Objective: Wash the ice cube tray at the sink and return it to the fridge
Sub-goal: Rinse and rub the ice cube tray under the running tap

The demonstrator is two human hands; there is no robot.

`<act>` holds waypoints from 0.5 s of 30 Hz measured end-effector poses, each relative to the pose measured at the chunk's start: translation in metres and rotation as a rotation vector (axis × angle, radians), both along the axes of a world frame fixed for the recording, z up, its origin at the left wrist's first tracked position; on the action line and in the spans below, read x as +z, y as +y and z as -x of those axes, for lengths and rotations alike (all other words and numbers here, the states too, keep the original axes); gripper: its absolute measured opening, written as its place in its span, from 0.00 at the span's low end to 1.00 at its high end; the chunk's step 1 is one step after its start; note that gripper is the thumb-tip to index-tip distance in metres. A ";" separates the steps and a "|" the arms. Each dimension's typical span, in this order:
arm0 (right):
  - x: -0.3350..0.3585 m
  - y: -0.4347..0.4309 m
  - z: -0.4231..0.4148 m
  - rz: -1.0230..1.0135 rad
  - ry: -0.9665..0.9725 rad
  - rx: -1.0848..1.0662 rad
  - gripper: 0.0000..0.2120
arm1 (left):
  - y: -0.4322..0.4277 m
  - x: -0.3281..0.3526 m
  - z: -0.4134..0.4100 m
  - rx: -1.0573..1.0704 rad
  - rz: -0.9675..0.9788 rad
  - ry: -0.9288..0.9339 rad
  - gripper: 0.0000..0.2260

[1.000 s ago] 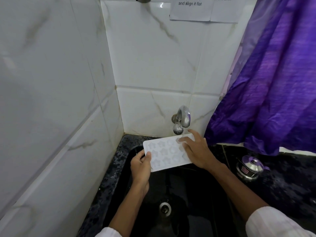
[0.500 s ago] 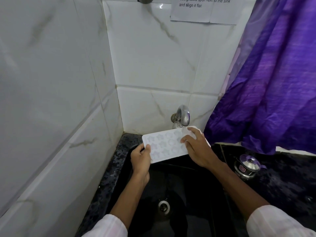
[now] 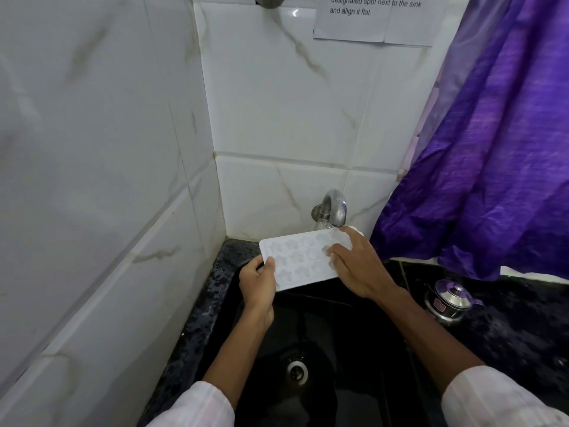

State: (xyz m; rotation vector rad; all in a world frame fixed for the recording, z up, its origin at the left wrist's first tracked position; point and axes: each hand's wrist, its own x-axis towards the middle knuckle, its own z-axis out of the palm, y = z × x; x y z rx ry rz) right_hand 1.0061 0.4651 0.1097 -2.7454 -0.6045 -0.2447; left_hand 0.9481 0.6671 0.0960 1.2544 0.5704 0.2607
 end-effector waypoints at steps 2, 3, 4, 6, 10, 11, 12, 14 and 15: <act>0.000 0.002 0.000 -0.034 0.038 -0.010 0.12 | 0.000 0.000 -0.001 0.004 -0.005 0.005 0.08; 0.000 0.003 0.000 -0.042 0.050 -0.009 0.12 | 0.001 0.000 -0.001 0.005 -0.009 0.005 0.08; -0.001 0.003 0.000 -0.034 0.048 -0.001 0.12 | 0.001 0.000 0.000 0.005 -0.012 0.006 0.08; -0.003 0.002 0.000 -0.003 0.026 0.016 0.14 | 0.003 0.000 -0.001 0.007 -0.013 0.001 0.08; 0.000 0.003 0.002 0.003 0.023 -0.007 0.16 | 0.003 0.000 -0.002 0.017 -0.036 -0.003 0.08; 0.000 0.004 0.002 0.008 0.028 -0.017 0.16 | 0.003 0.001 -0.002 0.018 -0.041 -0.007 0.08; 0.001 0.005 0.002 0.013 0.027 -0.024 0.15 | 0.003 0.001 -0.002 0.017 -0.044 -0.010 0.08; 0.001 0.006 0.002 -0.003 0.004 -0.028 0.14 | 0.002 0.002 -0.002 0.017 -0.043 -0.018 0.09; 0.001 0.007 0.002 -0.021 -0.005 -0.026 0.13 | 0.002 0.002 -0.002 0.018 -0.045 -0.019 0.10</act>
